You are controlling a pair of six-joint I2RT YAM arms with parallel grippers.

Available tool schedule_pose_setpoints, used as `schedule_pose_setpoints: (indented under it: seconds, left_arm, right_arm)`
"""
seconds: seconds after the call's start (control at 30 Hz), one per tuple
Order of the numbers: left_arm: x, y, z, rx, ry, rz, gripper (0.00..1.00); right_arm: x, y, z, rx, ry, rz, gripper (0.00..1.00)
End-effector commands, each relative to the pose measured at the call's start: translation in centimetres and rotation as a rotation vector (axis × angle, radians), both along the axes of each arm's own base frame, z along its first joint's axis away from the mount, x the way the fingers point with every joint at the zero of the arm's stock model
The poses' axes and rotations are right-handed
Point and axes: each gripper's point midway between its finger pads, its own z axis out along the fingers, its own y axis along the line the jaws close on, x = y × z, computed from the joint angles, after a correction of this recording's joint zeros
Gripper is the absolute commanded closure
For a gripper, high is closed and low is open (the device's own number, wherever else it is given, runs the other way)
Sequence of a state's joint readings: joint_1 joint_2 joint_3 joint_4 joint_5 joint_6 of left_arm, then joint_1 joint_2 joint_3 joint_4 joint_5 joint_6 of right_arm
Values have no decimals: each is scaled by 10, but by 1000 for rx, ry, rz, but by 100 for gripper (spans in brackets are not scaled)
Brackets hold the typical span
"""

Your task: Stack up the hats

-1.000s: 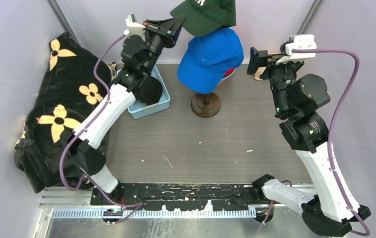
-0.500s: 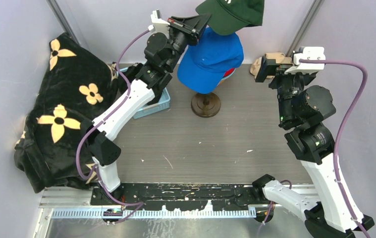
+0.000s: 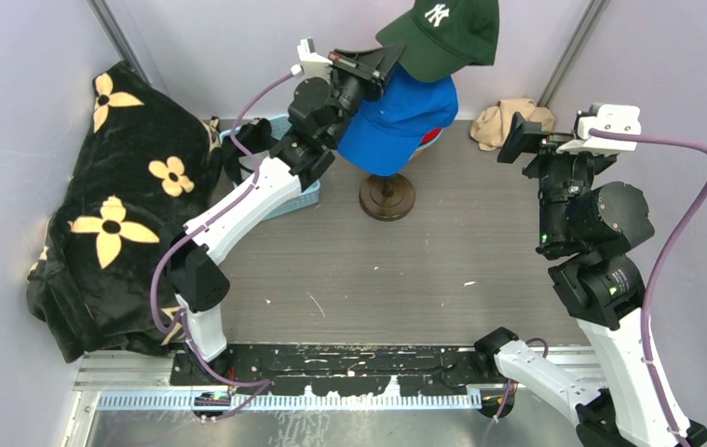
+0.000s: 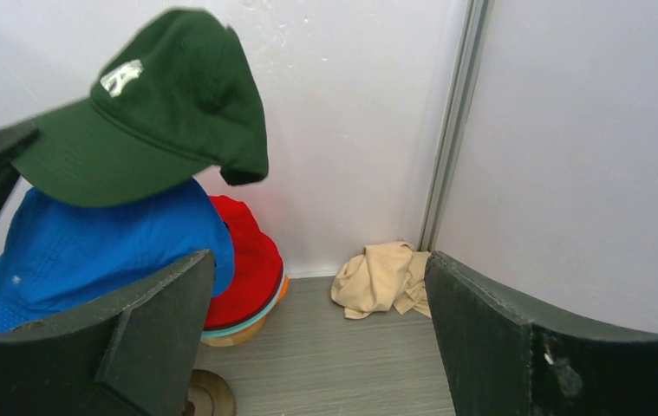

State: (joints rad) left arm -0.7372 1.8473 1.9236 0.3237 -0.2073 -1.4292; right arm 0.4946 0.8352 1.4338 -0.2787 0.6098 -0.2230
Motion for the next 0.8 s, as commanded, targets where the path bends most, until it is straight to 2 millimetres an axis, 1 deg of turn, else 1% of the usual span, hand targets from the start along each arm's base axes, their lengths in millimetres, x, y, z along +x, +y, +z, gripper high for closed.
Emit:
schedule_pose_setpoints:
  seconds: [0.0, 0.3, 0.5, 0.63, 0.77]
  left_arm:
    - [-26, 25, 35, -94, -96, 68, 100]
    - [-46, 38, 31, -127, -128, 162, 100]
    - [-54, 45, 26, -153, -128, 200, 100]
    - [-64, 49, 26, -161, -131, 214, 100]
    - [-72, 55, 22, -172, -127, 232, 100]
  right_arm:
    - [-3, -5, 1, 4, -15, -19, 5]
    - [-7, -5, -3, 5, -13, -8, 5]
    - [-10, -6, -5, 6, -13, -5, 5]
    - [-13, -8, -3, 12, -19, -4, 5]
    - [-16, -9, -4, 13, -22, 0, 5]
